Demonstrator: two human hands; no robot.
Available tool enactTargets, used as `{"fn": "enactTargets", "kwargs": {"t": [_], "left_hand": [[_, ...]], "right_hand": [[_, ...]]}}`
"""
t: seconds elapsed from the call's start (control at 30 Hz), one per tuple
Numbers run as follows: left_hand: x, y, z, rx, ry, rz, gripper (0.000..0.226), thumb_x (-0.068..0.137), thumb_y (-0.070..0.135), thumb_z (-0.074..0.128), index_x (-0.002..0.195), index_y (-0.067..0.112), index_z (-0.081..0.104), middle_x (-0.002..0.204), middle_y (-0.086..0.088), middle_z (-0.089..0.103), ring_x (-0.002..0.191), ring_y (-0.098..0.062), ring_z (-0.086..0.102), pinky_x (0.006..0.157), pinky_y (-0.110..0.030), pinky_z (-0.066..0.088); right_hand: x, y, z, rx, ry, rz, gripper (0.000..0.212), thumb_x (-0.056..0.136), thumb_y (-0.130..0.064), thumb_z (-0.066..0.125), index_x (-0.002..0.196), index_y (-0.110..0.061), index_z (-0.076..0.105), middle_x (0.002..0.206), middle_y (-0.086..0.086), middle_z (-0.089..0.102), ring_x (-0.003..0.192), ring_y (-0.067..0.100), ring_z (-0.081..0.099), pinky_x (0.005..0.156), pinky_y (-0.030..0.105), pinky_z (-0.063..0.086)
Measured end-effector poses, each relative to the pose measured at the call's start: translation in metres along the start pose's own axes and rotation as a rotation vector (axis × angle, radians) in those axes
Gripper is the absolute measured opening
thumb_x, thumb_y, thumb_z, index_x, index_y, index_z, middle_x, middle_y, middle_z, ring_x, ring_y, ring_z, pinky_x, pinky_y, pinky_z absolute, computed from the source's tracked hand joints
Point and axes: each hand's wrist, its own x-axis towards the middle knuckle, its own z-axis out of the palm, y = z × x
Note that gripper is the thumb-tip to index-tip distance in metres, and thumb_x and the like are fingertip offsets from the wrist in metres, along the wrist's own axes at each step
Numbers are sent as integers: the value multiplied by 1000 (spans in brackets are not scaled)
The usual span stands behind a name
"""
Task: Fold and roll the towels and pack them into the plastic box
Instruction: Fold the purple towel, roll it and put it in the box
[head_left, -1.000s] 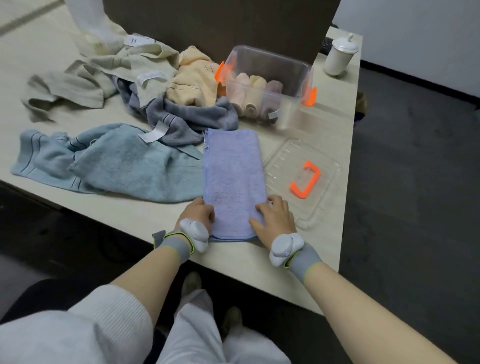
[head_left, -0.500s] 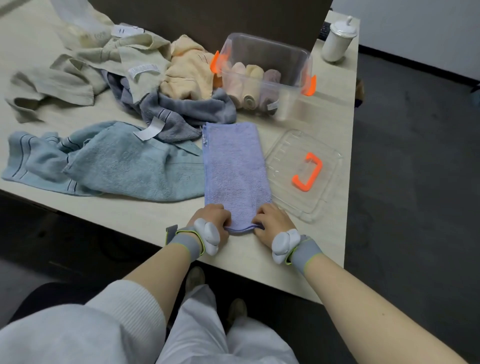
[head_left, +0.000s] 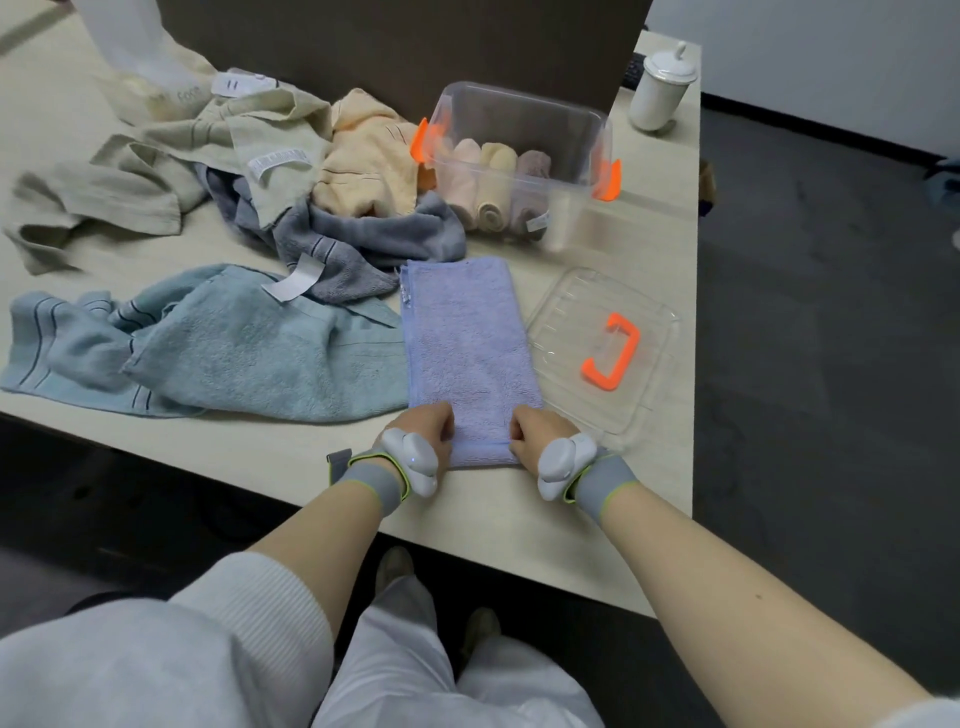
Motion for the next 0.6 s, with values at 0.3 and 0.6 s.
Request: {"fn": "enactTargets", "kwargs": {"t": [0.3,0.6], "left_hand": [[10,10,0,169,-102,147,30,90,9,50,117,11,61,126,-8,52,125,-24,42,97,-26,36],[11,14,-6,208,-108,146,28,88,15,49,114,8,57,121,-10,56,117,-27,48,94,-29,39]], "right_hand": [[-1,3,-3,-189,116,-195,30,95,-20,43,114,-10,64,124,10,49,122,24,42,91,32,36],[1,2,-7,-341,91,-249,31,91,-17,46,118,-10,60,127,7,46,125,24,36,96,36,31]]}}
